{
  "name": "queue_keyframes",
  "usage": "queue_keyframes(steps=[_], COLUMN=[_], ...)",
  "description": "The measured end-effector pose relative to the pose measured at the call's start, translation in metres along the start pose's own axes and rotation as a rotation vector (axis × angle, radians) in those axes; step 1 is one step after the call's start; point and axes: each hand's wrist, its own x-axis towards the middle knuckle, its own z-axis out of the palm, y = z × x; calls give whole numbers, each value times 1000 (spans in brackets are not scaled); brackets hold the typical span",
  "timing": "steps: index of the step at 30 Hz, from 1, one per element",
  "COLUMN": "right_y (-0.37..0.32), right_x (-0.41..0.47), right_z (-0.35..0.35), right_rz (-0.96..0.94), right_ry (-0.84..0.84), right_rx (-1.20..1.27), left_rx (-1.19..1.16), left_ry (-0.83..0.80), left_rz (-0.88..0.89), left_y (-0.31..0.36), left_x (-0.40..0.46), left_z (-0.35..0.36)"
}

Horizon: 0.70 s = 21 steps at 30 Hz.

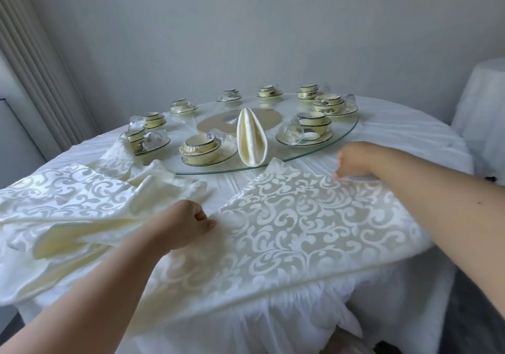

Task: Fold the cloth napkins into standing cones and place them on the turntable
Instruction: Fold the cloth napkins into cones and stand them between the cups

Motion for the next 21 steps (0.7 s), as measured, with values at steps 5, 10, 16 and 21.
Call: queue_keyframes(steps=[5, 10, 16, 21], right_y=[-53, -82, -84, -88], right_x=[23, 56, 70, 71], right_z=[17, 33, 45, 49], right_rz=[-74, -9, 26, 25], right_ry=[60, 122, 293, 327], right_rx=[272, 302, 497, 414], left_rx=[-5, -16, -2, -8], left_ry=[63, 105, 113, 106], left_rz=[-12, 1, -15, -34], left_y=[-1, -2, -4, -6], left_x=[0, -2, -1, 3], left_z=[9, 13, 13, 9])
